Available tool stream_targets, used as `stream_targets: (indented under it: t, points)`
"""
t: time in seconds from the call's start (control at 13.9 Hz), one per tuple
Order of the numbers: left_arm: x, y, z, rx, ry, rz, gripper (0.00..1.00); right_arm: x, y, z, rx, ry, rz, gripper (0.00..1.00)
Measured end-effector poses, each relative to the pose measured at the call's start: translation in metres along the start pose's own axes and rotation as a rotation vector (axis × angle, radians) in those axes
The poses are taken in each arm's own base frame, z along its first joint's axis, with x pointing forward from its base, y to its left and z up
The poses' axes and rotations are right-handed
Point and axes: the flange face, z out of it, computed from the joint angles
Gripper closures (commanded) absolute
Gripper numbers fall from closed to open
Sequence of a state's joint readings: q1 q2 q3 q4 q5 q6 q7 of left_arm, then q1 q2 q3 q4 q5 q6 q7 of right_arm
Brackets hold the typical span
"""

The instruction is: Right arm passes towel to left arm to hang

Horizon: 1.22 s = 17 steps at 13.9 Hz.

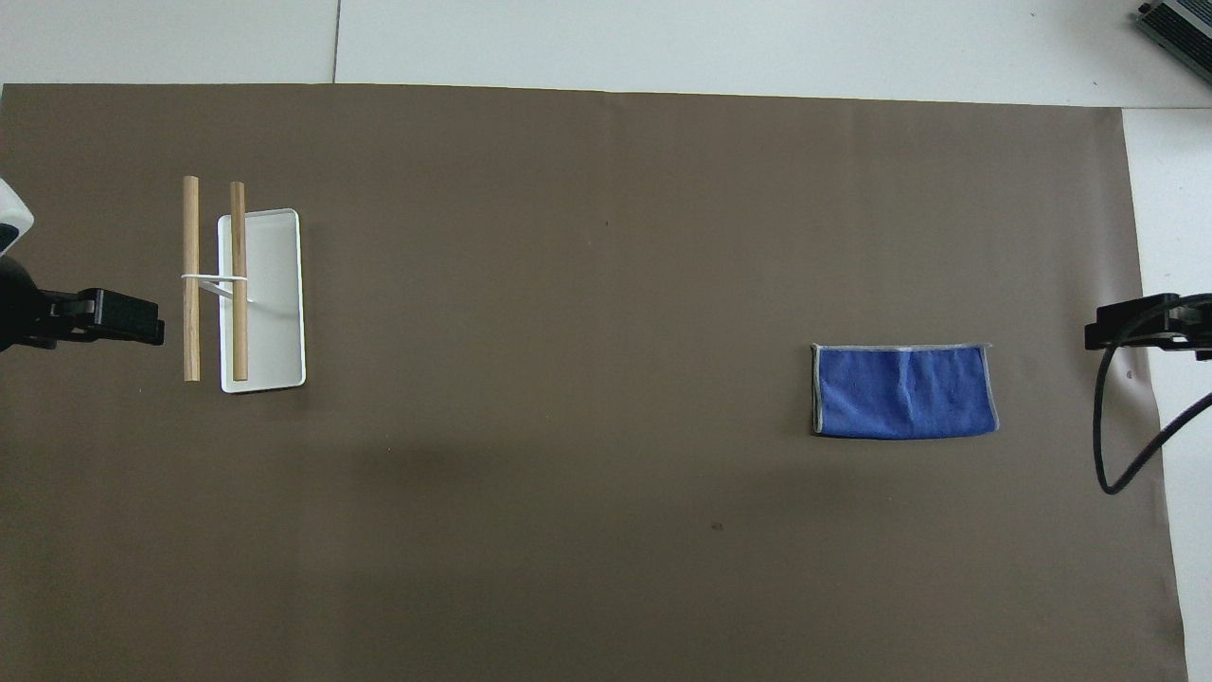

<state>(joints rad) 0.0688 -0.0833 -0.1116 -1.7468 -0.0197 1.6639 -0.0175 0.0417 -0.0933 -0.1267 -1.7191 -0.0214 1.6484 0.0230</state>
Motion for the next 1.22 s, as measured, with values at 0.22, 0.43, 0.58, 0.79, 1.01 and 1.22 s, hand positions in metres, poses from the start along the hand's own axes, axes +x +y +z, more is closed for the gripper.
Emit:
stream_targets:
  t: [0.22, 0.43, 0.58, 0.79, 1.01, 1.22]
  points:
    - [0.0, 0.0, 0.0, 0.0, 0.0, 0.0, 0.0, -0.006, -0.003, 0.055, 0.006, 0.025, -0.009, 0.0]
    - [0.0, 0.0, 0.0, 0.0, 0.0, 0.0, 0.0, -0.011, -0.008, 0.11, 0.008, 0.029, -0.027, 0.0]
    - [0.0, 0.0, 0.0, 0.0, 0.0, 0.0, 0.0, -0.015, -0.012, 0.147, 0.008, 0.036, -0.039, 0.0]
    - [0.0, 0.0, 0.0, 0.0, 0.0, 0.0, 0.0, -0.016, -0.021, 0.198, 0.003, 0.039, -0.085, 0.0]
    - [0.0, 0.0, 0.0, 0.0, 0.0, 0.0, 0.0, -0.011, -0.026, 0.25, -0.007, 0.037, -0.169, 0.0]
    - [0.0, 0.0, 0.0, 0.0, 0.0, 0.0, 0.0, -0.006, -0.028, 0.286, -0.014, 0.05, -0.183, 0.0]
